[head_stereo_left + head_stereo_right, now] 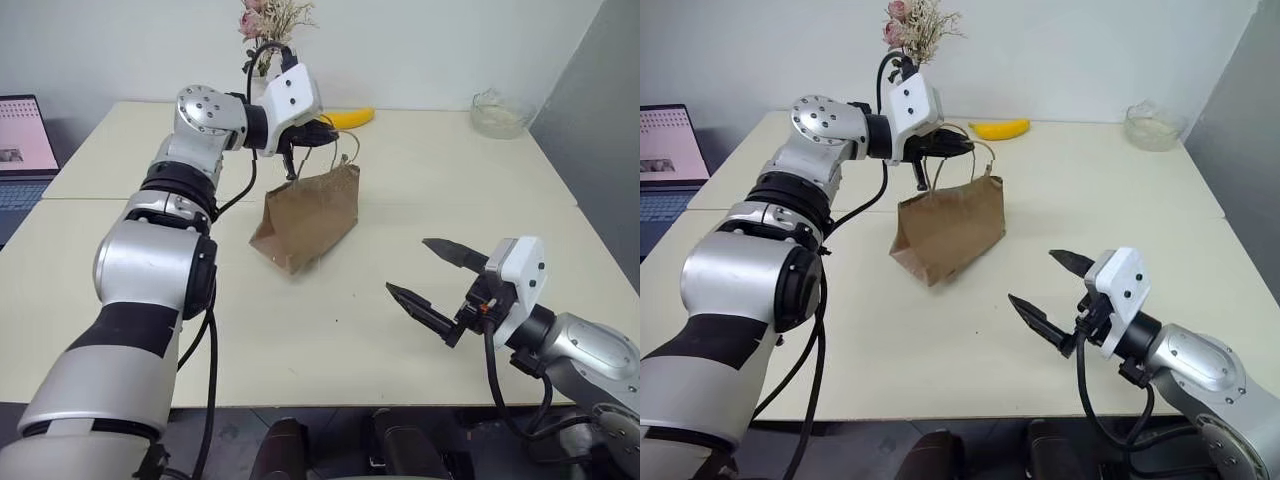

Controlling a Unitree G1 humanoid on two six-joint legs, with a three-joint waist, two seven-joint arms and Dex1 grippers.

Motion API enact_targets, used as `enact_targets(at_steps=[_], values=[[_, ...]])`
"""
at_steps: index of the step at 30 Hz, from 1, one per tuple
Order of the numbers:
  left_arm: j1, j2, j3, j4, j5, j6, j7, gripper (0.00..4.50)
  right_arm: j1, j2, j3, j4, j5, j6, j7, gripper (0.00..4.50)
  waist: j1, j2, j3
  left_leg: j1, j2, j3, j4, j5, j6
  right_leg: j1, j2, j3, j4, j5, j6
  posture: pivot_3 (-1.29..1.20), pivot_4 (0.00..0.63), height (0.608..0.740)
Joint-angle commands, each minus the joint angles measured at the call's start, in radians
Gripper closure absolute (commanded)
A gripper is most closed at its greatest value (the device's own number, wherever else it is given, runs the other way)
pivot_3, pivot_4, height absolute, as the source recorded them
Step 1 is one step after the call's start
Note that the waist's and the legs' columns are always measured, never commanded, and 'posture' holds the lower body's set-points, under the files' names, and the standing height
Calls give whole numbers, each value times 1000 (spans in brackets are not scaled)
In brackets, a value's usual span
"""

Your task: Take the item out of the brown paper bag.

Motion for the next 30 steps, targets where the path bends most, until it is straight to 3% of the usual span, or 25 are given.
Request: enact_targets(at_steps=[1,11,30], values=[[-76,1,40,-20,-23,-29,6,4466,-17,-24,-33,-82,50,-4,-4,0,0,0,0,0,0,0,0,0,0,0,0,0,0,0,0,0,150,740],[-82,-50,63,-20,-35,-32,-58,4466,-12,-58,-37,-78,65,3,-49,0,0,0,0,0,0,0,0,0,0,0,0,0,0,0,0,0,150,740],[-15,-60,-8,-4,86,-103,76,4466,-21,-76,-25,-89,103,23,-143,0,0,0,0,0,0,0,0,0,0,0,0,1,0,0,0,0,150,740]])
